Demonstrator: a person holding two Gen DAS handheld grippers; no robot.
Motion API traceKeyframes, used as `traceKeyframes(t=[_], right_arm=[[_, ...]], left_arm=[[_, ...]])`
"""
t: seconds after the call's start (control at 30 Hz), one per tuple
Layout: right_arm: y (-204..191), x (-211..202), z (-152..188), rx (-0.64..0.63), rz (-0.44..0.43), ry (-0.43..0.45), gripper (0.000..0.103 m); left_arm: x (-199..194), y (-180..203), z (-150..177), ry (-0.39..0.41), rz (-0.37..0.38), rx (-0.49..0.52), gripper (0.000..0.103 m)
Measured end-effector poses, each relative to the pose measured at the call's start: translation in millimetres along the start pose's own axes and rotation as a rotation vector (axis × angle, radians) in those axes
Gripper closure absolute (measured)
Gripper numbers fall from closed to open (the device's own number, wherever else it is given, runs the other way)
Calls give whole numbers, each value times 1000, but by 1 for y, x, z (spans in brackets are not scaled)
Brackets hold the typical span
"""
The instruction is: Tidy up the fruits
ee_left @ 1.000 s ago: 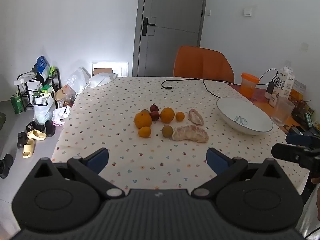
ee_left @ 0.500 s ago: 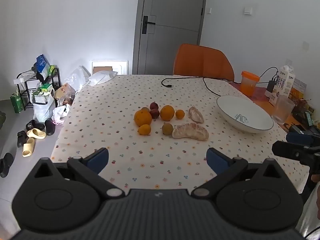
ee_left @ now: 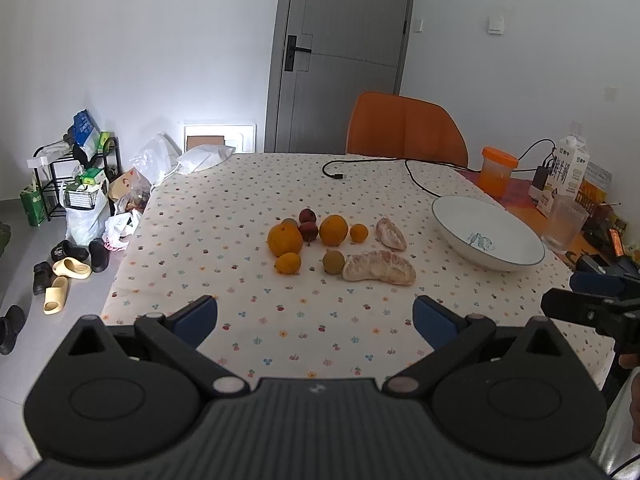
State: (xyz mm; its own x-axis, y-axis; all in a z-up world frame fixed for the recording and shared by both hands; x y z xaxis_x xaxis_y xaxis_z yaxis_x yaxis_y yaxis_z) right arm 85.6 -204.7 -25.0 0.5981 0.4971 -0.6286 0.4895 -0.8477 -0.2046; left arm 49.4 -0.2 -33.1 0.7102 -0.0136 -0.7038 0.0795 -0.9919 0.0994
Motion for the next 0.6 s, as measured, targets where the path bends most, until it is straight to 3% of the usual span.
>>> traceKeyframes(t=[0.6], right_arm=[[1,0,1,0,-3,-5,0]], left_arm=[[0,1,0,-1,2,3,0]])
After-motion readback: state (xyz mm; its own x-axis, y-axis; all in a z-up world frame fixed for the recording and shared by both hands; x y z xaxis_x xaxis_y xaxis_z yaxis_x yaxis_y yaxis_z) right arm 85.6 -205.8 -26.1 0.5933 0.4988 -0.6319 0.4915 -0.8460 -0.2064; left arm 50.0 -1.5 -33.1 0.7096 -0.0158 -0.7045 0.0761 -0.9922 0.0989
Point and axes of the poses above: each gripper's, at about its wrist camera, not at the fingertips, and x roughly the way its jaws point, y to its right, z to its underside, the point moved 6 cm from there along x, roughly the way its jaws point, and after that the axes turned 13 degrees about -y, right-handed, at the moved point
